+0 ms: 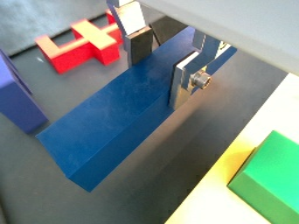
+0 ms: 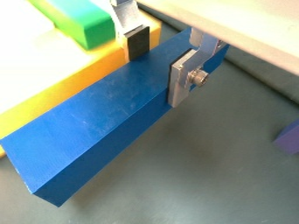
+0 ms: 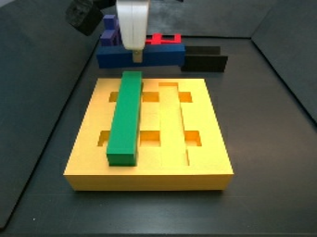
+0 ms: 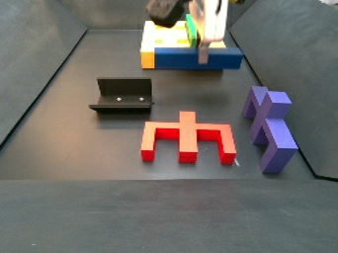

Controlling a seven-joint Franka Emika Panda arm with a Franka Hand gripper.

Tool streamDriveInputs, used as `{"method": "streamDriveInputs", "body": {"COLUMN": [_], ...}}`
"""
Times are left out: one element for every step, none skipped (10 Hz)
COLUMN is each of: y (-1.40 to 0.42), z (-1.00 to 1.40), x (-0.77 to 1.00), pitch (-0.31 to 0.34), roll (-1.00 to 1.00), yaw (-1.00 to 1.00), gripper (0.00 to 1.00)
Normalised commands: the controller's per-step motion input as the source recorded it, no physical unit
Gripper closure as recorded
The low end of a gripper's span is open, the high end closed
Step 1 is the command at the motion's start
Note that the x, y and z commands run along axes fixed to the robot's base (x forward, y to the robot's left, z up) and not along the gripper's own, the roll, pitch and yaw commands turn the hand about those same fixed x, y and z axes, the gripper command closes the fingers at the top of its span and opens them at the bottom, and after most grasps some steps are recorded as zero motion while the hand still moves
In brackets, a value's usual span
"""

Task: Pick up the blue object. Move up. Move to above the board. Insert the blue object.
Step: Move to above the board.

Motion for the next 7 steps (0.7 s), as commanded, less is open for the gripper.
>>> {"method": "streamDriveInputs", "body": {"y": [0.00,0.00,0.00,0.00,0.01,0.00,0.00], "z": [1.40,1.40,1.40,1.40,1.40,1.40,1.40], "x": [0.00,0.00,-0.04,-0.02,0.02,0.01,-0.01], "pitch": [0.000,-0.006,0.035,0.019,0.049,0.075,0.088], "roll": [0.00,0.00,-0.03,-0.08,-0.08,-0.07,-0.05], "yaw": [0.00,0.00,-0.01,-0.01,-0.01,-0.01,-0.01], "gripper": [1.00,1.00,1.00,1.00,1.00,1.00,1.00]}}
